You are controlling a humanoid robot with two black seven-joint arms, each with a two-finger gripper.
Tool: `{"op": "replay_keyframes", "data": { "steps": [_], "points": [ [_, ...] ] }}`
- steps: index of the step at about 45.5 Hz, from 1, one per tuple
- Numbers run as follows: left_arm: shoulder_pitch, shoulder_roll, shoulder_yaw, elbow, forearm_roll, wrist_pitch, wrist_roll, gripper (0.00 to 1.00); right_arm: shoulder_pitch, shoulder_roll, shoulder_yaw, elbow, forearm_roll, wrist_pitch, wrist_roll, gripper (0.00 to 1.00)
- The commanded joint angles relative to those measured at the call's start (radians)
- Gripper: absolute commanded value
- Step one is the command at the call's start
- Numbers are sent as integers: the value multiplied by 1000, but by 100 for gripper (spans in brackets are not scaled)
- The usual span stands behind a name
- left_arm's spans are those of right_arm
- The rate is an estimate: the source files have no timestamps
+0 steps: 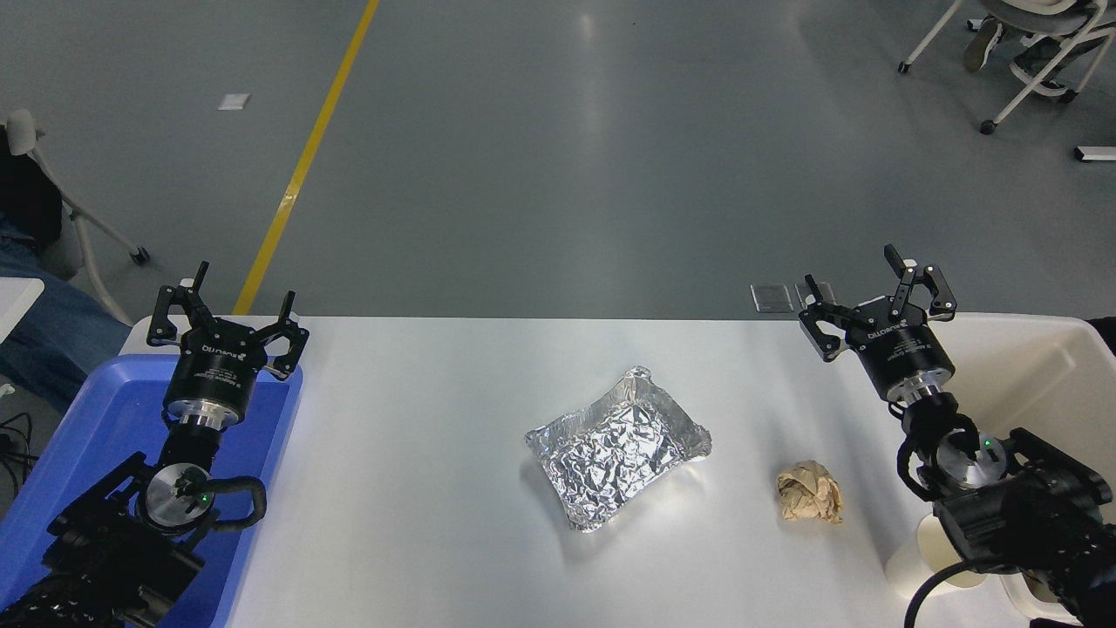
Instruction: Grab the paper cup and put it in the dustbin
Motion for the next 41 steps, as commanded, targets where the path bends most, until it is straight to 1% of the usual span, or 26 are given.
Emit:
{"op": "replay_keyframes", "data": {
  "steps": [1, 9, 15, 22, 23, 27, 32, 36, 41],
  "points": [
    [0, 0, 0, 0, 1, -1, -3, 100, -3, 0, -3, 1, -5, 0, 0, 100],
    [-2, 2, 9, 0, -2, 0, -4, 100, 8, 5, -14, 4, -28, 0, -3, 100],
    [-2, 2, 11, 0, -2, 0, -4, 100, 62, 3, -95, 4, -108, 0, -4, 100],
    [-2, 2, 12, 0, -2, 0, -4, 100, 200, -26, -236, 3, -227, 0, -10, 100],
    [-2, 2, 12, 0, -2, 0, -6, 100, 258, -41, -290, 4, -271, 0, -10, 100],
    [-2, 2, 12, 0, -2, 0, -6, 100, 379, -70, -410, 3, -355, 0, -12, 100],
    [-2, 3, 12, 0, -4, 0, -6, 100, 534, -77, -641, 6, -492, 0, -14, 100],
    [-2, 3, 12, 0, -5, 2, -6, 100, 644, -96, -827, 76, -557, 0, -14, 100],
    [-2, 3, 12, 0, -5, 2, -6, 100, 772, -139, -1005, 180, -608, 0, -14, 100]
  ]
}}
